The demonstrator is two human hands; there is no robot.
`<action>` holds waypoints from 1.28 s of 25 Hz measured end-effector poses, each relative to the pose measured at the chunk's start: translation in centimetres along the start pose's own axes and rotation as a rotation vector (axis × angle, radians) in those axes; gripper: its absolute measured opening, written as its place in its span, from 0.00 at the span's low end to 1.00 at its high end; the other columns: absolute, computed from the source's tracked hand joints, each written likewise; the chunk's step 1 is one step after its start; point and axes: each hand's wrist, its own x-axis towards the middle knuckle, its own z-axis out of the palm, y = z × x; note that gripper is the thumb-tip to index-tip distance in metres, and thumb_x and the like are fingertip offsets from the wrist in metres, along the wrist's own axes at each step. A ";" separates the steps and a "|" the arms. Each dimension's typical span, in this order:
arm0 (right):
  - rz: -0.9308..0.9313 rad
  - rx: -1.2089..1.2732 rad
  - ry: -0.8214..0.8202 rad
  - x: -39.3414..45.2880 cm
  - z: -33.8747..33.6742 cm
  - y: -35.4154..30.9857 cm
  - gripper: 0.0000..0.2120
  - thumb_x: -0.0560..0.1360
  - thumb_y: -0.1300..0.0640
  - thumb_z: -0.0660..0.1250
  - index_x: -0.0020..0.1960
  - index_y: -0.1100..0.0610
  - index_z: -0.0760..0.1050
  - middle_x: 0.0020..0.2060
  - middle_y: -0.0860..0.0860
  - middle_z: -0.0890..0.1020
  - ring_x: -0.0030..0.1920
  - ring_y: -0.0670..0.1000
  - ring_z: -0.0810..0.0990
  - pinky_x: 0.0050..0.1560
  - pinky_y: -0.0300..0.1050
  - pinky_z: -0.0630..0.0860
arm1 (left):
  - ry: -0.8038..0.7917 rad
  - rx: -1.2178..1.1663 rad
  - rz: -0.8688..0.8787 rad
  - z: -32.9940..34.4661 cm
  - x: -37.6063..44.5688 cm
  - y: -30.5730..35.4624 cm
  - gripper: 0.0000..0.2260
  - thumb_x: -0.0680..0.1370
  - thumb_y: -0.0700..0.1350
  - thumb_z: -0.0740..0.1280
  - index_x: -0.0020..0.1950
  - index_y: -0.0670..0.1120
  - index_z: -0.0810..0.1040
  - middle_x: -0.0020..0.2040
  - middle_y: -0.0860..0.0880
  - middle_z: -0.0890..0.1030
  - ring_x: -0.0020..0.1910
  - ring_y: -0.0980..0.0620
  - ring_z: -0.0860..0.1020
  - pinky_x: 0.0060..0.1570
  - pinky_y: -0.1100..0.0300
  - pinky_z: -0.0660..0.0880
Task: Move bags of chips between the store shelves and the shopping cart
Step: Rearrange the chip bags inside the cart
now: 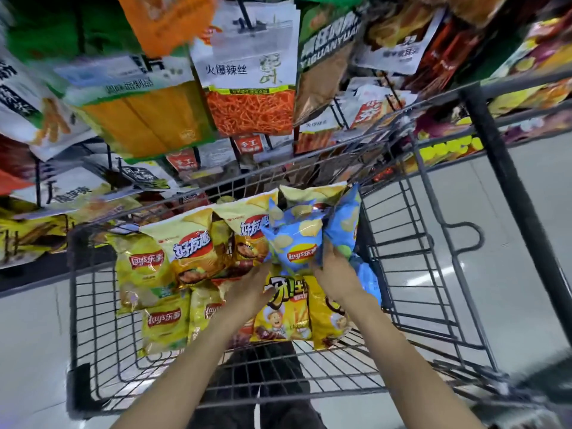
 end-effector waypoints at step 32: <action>-0.085 0.347 0.201 -15.4 4.7 -3.4 0.22 0.82 0.47 0.61 0.67 0.61 0.63 0.53 0.54 0.77 0.52 0.57 0.77 0.36 0.42 0.66 | 0.142 -0.484 0.290 0.4 -13.7 -1.0 0.33 0.76 0.66 0.64 0.77 0.60 0.56 0.70 0.58 0.73 0.68 0.56 0.72 0.65 0.49 0.72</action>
